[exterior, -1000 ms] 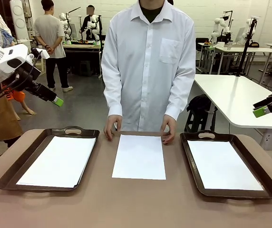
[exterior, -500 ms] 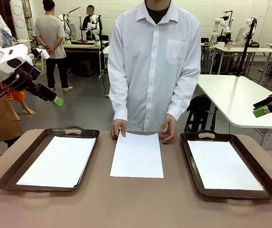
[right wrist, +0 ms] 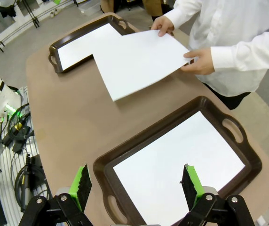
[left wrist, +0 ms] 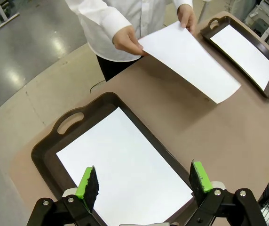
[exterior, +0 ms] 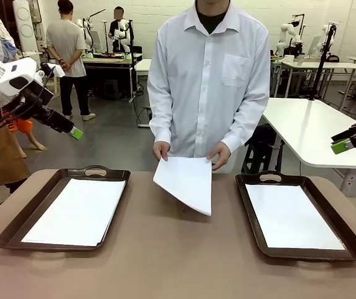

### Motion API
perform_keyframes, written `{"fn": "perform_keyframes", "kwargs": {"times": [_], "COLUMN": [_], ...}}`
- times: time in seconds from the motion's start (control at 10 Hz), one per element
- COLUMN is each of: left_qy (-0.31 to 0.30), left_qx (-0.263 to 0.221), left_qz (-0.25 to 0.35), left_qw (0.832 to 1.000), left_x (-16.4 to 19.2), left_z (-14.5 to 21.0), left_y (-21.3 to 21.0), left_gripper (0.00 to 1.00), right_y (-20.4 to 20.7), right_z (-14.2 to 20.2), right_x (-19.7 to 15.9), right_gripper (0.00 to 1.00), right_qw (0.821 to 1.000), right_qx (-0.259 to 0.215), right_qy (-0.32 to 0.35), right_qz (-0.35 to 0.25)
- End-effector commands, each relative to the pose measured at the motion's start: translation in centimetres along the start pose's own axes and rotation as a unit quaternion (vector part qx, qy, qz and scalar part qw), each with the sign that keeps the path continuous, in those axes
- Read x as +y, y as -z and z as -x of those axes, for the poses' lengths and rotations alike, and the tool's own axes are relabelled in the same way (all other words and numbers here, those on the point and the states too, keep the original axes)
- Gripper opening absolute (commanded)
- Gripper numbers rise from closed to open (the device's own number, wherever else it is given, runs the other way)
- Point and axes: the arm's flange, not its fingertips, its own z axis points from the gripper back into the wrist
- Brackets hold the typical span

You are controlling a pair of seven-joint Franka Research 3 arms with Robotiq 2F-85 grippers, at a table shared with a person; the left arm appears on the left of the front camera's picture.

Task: Sort the A4 documents.
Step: Receive the A4 Paper.

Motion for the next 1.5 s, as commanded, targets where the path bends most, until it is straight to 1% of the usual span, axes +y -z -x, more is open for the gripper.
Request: {"fn": "perform_keyframes", "kwargs": {"times": [0.0,1.4], "left_qy": [0.001,0.001], "left_qx": [-0.002,-0.002], "left_qz": [0.005,0.005], "left_qw": [1.0,1.0], "left_x": [0.05,0.05], "left_z": [0.14,0.14], "left_y": [-0.1,-0.1], "left_gripper": [1.0,1.0], "right_y": [0.18,0.18], "right_z": [0.09,0.09], "right_x": [0.06,0.06], "right_gripper": [1.0,1.0], "right_qw": [1.0,1.0], "right_qx": [0.0,0.0], "right_qy": [-0.005,-0.005], "right_qz": [-0.002,-0.002]}}
